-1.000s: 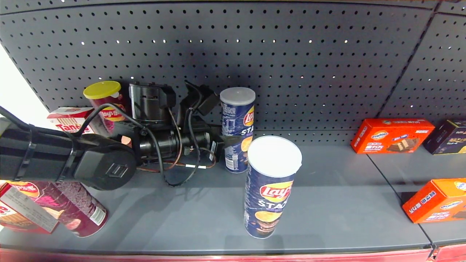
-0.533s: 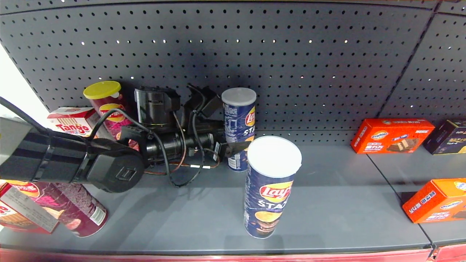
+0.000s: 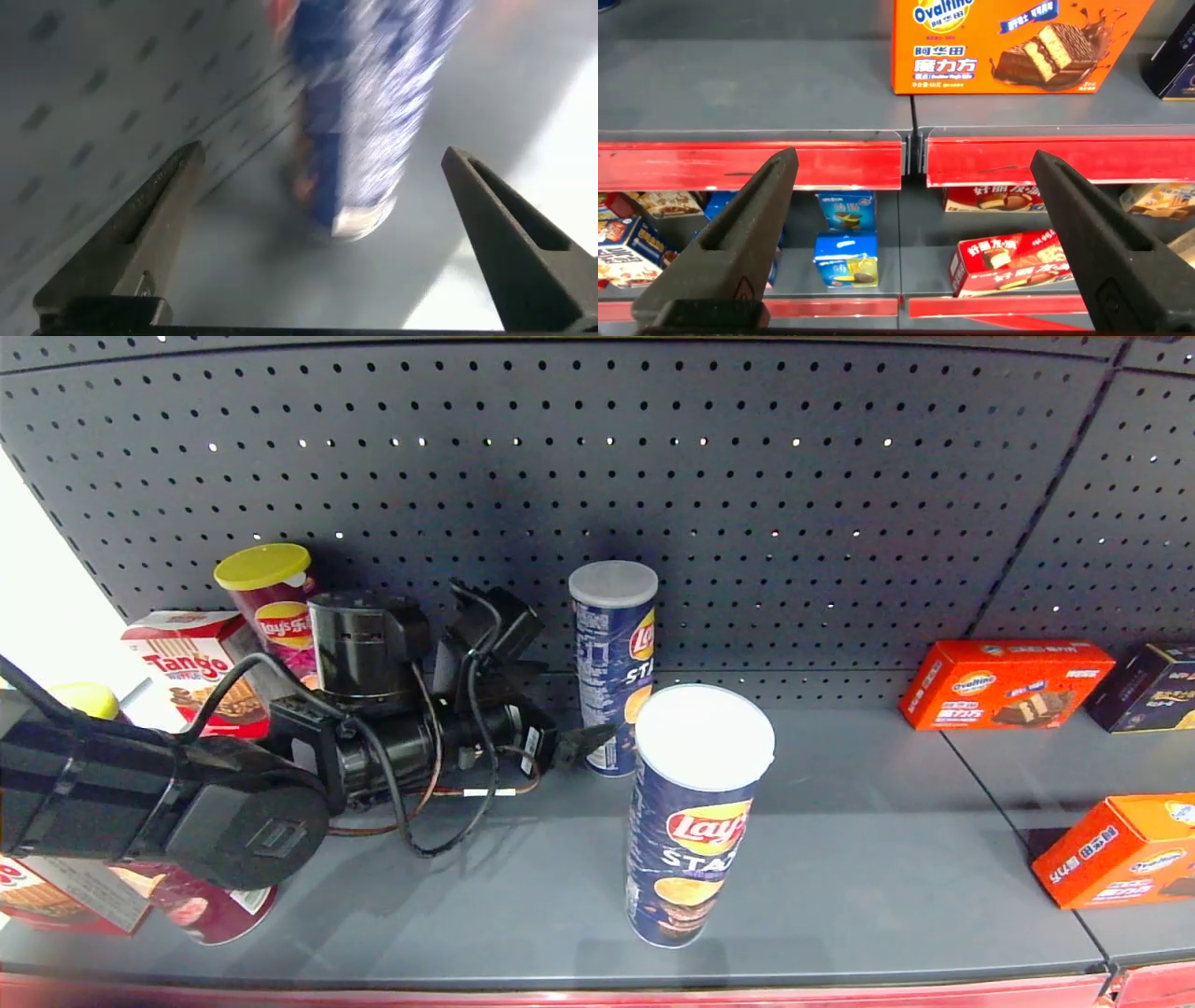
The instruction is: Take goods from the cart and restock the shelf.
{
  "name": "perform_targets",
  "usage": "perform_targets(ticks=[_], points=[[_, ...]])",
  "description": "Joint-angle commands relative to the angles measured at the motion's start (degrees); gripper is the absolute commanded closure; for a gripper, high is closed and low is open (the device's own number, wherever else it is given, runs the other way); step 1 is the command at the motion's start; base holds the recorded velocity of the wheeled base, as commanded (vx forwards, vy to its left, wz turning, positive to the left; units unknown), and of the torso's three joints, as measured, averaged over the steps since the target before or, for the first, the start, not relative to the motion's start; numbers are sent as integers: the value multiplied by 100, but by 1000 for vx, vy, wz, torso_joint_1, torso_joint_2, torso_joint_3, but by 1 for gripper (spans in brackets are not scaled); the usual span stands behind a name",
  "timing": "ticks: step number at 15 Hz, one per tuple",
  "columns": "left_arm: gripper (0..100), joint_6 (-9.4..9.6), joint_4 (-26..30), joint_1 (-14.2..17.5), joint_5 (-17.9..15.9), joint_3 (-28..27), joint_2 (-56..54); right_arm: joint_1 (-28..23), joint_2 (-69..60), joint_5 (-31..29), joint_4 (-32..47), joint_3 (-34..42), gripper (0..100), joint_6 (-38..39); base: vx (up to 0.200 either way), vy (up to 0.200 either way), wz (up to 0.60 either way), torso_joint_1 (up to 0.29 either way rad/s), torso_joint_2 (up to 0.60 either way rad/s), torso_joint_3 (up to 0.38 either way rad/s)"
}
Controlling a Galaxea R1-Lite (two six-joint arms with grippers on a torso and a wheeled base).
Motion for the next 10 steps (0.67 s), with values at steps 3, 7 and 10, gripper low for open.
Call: perform_targets(ticks=[3,7,10], points=[[0,1,-3,-38,576,157,-133,-1,7,1,2,1,0,-4,0,0,0,0,0,0],[0,-7,-3,-99,1095,-45,16,-1,7,1,2,1,0,-4,0,0,0,0,0,0],[0,-7,-3,-108,1253,-107,34,-1,7,1,2,1,0,-4,0,0,0,0,0,0]])
